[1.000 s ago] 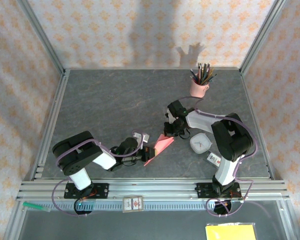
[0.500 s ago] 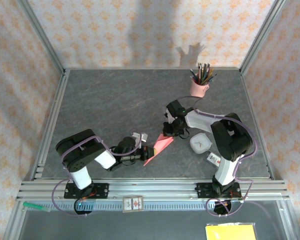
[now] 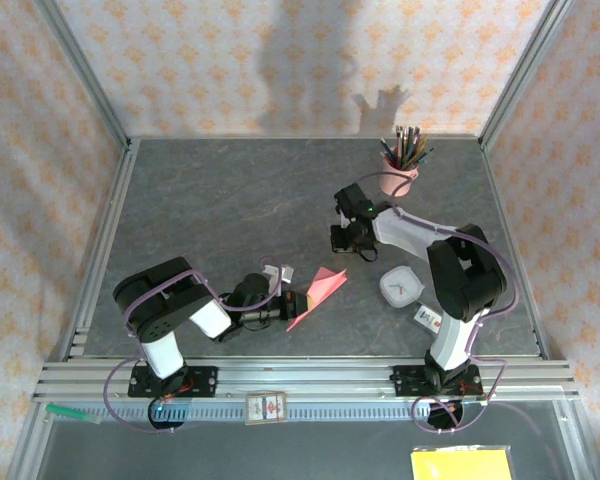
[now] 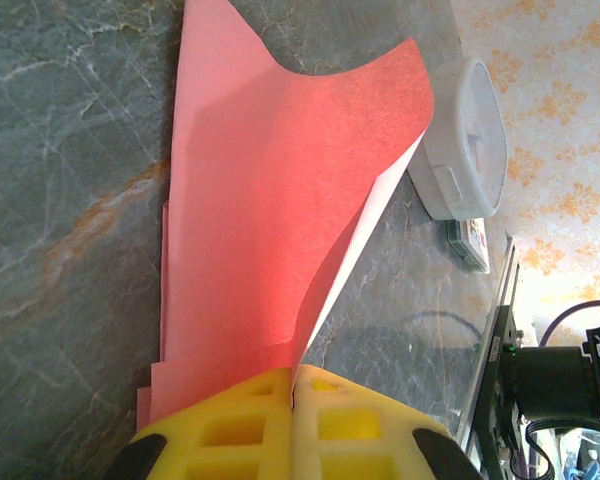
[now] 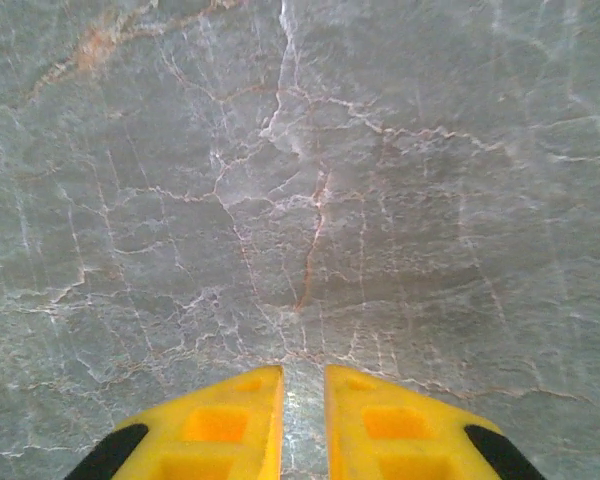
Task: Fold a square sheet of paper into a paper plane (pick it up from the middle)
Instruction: Perform the fifth fold on the wing at the bottom-center of the table.
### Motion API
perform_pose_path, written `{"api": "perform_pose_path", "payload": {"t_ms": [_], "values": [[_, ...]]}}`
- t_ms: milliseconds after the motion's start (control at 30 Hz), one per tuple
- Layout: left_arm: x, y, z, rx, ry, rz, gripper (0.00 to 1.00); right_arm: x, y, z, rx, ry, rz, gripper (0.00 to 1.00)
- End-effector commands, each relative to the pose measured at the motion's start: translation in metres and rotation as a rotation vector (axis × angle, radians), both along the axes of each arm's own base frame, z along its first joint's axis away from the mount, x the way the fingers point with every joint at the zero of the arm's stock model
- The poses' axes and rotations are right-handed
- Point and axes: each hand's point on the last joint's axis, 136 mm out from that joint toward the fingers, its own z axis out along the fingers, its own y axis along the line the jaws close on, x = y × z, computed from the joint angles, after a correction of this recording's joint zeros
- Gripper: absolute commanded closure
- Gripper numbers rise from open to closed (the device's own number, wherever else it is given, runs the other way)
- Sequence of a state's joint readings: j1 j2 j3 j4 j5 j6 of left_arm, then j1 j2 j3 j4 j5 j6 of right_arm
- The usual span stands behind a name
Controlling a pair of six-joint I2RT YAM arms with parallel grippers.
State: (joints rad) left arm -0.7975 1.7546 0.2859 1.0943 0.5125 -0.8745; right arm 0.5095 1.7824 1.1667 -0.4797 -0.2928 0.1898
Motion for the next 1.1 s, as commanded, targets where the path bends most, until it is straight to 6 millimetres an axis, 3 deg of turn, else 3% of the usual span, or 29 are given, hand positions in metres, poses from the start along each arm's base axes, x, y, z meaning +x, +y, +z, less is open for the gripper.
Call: {"api": "perform_pose_path", "payload": {"t_ms": [0,133,300,567,700,1067], "values": [[-0.007,0.021,-0.035,0.106,0.093,0.052,1.00,0.006,-0.008,0.033,0.010,-0.092,-0.049,0.82],[-0.008,0.023,-0.039,0.111,0.120,0.068,1.00,-0.012,-0.001,0.049,0.110,-0.124,-0.022,0.83],[-0.009,0.023,-0.043,0.110,0.151,0.077,1.00,-0.051,0.021,0.058,0.260,-0.139,0.110,0.86],[-0.012,0.025,-0.051,0.118,0.198,0.093,1.00,-0.102,0.054,0.035,0.371,-0.120,0.259,0.90],[-0.012,0.027,-0.053,0.130,0.207,0.095,1.00,-0.111,0.064,0.026,0.370,-0.112,0.298,0.91],[-0.014,0.030,-0.055,0.137,0.220,0.103,1.00,-0.099,0.064,0.004,0.286,-0.101,0.280,0.94]]}}
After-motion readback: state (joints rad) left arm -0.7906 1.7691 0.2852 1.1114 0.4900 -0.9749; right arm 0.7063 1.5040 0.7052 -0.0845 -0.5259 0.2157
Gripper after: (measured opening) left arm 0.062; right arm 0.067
